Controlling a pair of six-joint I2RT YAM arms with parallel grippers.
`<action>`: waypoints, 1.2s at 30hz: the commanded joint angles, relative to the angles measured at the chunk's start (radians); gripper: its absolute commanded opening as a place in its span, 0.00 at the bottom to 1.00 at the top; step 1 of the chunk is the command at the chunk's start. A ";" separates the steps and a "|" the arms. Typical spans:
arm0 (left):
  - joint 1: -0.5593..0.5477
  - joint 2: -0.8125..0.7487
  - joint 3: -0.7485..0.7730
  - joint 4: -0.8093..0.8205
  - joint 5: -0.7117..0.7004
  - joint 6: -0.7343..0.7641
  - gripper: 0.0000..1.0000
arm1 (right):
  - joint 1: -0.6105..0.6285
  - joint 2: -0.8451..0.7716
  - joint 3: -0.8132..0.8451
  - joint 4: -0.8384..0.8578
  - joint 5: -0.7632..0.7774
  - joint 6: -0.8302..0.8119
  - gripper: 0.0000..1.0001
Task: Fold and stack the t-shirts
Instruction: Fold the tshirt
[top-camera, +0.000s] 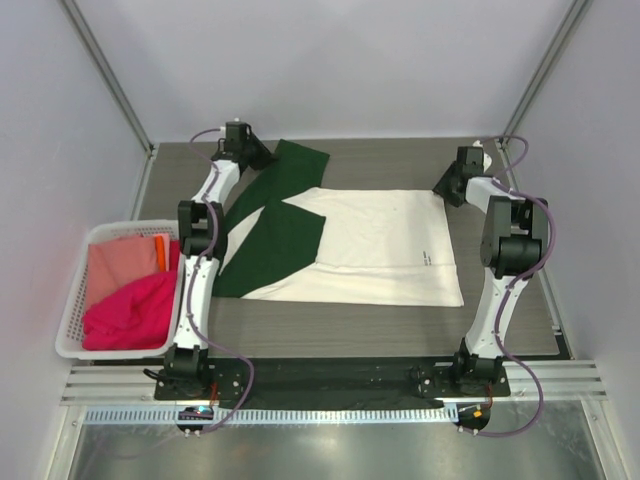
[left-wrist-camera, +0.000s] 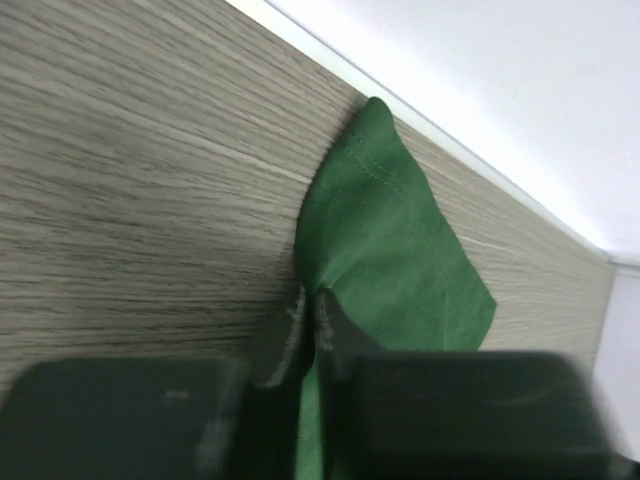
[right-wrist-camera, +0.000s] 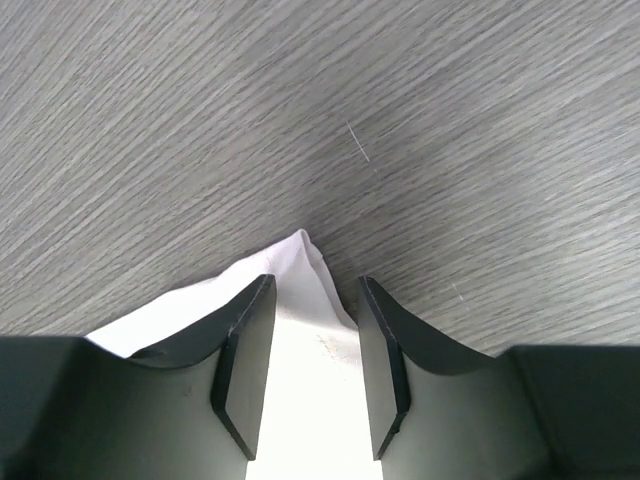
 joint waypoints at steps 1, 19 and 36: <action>-0.011 0.035 -0.021 -0.026 0.020 0.007 0.00 | 0.000 -0.051 -0.030 -0.006 0.019 -0.014 0.45; 0.028 -0.078 -0.144 0.184 0.076 0.001 0.00 | 0.021 0.060 0.090 -0.061 0.071 -0.031 0.01; 0.025 -0.302 -0.377 0.365 0.112 0.057 0.00 | 0.021 -0.043 0.067 -0.081 0.016 -0.042 0.01</action>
